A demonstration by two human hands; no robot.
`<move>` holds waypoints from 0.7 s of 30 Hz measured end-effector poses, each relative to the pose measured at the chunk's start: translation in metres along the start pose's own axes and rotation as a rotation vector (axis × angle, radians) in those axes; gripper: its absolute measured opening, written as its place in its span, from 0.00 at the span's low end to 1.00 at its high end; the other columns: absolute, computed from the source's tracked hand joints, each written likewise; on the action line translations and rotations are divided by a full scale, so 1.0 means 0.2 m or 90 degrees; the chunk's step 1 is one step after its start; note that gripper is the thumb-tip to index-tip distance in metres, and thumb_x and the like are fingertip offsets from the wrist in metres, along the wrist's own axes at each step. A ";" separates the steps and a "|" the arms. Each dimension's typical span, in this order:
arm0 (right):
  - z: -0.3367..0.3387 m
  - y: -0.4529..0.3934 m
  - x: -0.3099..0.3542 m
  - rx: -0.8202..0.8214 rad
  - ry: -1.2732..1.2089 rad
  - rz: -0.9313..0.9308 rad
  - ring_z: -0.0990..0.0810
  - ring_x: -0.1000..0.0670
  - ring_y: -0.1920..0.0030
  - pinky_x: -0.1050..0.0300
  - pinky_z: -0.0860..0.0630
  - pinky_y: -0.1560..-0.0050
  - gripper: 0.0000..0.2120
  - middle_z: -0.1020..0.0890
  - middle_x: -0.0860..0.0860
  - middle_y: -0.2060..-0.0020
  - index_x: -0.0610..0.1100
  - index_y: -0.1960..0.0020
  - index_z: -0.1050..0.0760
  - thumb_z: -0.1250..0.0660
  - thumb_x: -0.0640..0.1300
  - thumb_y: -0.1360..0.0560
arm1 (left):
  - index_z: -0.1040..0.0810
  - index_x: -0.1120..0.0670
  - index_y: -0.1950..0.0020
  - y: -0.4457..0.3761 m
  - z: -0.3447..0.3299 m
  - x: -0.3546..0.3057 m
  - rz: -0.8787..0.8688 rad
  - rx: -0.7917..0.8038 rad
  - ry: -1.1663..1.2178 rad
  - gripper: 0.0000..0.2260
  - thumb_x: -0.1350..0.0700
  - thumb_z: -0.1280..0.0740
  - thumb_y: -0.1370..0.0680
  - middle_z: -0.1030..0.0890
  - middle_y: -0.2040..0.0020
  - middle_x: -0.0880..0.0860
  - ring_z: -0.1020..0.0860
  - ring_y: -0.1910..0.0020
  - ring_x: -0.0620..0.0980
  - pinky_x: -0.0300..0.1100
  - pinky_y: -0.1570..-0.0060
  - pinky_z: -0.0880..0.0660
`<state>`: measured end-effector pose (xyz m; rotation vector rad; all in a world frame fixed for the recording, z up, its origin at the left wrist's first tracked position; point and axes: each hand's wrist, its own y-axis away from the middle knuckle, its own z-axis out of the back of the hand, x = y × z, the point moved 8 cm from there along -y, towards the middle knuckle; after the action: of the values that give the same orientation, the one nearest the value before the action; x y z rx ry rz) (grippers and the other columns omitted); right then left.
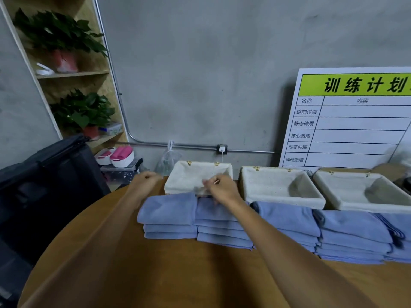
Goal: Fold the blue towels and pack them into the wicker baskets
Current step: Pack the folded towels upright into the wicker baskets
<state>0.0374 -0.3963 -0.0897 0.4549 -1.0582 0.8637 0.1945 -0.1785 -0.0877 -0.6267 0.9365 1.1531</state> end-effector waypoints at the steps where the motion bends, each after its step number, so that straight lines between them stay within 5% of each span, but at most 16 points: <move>1: 0.08 -0.05 0.01 -0.048 0.018 0.018 0.21 0.51 0.65 0.60 0.30 0.59 0.12 0.20 0.49 0.66 0.43 0.61 0.25 0.30 0.47 0.23 | 0.19 0.55 0.54 -0.05 -0.02 -0.04 0.006 -0.007 0.007 0.07 0.51 0.31 0.23 0.17 0.55 0.56 0.23 0.62 0.51 0.45 0.59 0.28; 4: 0.25 -0.20 -0.03 -0.124 0.112 0.015 0.21 0.42 0.49 0.58 0.32 0.53 0.10 0.21 0.41 0.46 0.38 0.47 0.23 0.35 0.45 0.21 | 0.20 0.59 0.54 -0.18 -0.15 -0.08 0.039 0.045 0.000 0.16 0.46 0.35 0.23 0.18 0.58 0.56 0.22 0.62 0.53 0.44 0.60 0.27; 6: 0.26 -0.29 -0.11 -0.089 0.157 -0.018 0.24 0.38 0.42 0.56 0.32 0.49 0.16 0.27 0.37 0.38 0.34 0.37 0.28 0.39 0.46 0.18 | 0.19 0.57 0.46 -0.31 -0.29 -0.02 0.085 0.129 0.027 0.23 0.38 0.34 0.26 0.15 0.52 0.55 0.17 0.55 0.55 0.49 0.51 0.20; 8: 0.19 -0.38 -0.19 -0.015 0.171 -0.050 0.25 0.38 0.39 0.56 0.31 0.48 0.21 0.24 0.36 0.38 0.33 0.35 0.30 0.40 0.49 0.17 | 0.21 0.53 0.36 -0.48 -0.39 0.08 0.110 0.182 0.065 0.31 0.32 0.34 0.28 0.16 0.44 0.57 0.17 0.46 0.59 0.56 0.41 0.22; 11: 0.09 -0.45 -0.26 0.032 0.096 -0.069 0.22 0.42 0.43 0.54 0.28 0.46 0.22 0.20 0.43 0.47 0.36 0.40 0.27 0.38 0.55 0.19 | 0.24 0.54 0.32 -0.47 -0.46 0.01 0.110 0.203 0.106 0.30 0.33 0.41 0.23 0.18 0.39 0.60 0.18 0.43 0.59 0.50 0.46 0.22; 17: 0.21 -0.43 -0.12 -0.076 -0.110 -0.030 0.23 0.46 0.48 0.57 0.27 0.56 0.16 0.21 0.48 0.50 0.39 0.41 0.27 0.40 0.51 0.18 | 0.20 0.55 0.54 -0.34 -0.36 -0.22 0.067 0.136 0.206 0.21 0.42 0.45 0.17 0.15 0.64 0.56 0.21 0.59 0.56 0.45 0.62 0.28; 21: 0.46 -0.33 0.20 -0.134 -0.118 0.057 0.24 0.47 0.39 0.48 0.27 0.35 0.20 0.21 0.50 0.39 0.46 0.33 0.26 0.42 0.56 0.18 | 0.20 0.55 0.45 -0.20 -0.17 -0.48 0.001 0.070 0.280 0.20 0.42 0.44 0.18 0.16 0.50 0.60 0.19 0.52 0.58 0.45 0.58 0.25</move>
<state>0.0474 -0.4847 -0.0081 0.3161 -1.3341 0.7892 0.2123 -0.2649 -0.0232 -0.8062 1.3630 0.9725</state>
